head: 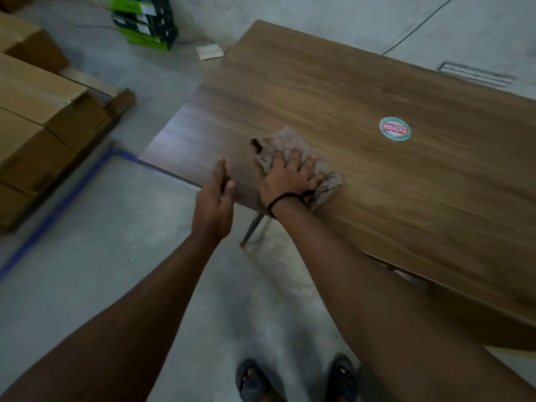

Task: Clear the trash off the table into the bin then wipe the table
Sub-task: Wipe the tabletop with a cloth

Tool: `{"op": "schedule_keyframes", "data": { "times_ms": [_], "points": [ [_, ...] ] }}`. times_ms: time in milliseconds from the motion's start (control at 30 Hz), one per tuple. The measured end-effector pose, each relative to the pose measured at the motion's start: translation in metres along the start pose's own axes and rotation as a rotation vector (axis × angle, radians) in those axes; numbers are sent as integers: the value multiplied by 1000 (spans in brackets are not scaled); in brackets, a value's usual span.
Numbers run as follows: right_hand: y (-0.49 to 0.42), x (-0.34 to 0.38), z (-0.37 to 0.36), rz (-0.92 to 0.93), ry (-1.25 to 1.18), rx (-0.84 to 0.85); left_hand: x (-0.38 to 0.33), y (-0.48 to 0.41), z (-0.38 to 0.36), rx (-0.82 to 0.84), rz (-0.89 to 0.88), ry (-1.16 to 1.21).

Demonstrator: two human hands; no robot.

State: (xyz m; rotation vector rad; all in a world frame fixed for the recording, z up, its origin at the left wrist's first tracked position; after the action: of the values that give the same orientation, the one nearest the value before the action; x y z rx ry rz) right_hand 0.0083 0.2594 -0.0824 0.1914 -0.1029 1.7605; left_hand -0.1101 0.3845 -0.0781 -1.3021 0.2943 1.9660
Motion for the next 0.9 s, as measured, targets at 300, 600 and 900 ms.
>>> {"op": "schedule_keyframes", "data": {
  "times_ms": [300, 600, 900],
  "points": [
    [91, 86, -19, 714, 119, 59, 17, -25, 72, -218, 132, 8],
    [121, -26, 57, 1192, -116, 78, -52, -7, 2, 175, -147, -99],
    [31, -196, 54, 416, 197, 105, -116, 30, -100, 301, -100, -118]
  ]
}}
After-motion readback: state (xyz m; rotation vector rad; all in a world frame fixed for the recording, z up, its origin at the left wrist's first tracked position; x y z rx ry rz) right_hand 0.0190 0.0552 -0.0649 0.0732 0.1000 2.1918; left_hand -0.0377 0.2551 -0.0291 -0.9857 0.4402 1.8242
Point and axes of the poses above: each hand's wrist, its own y-axis away from the middle knuckle, its own z-axis out of the back of the hand, x = y × z, the point moved 9 cm from there along -y, towards the middle knuckle, and after that the axes turned 12 degrees about -x, right-handed, at the moved point
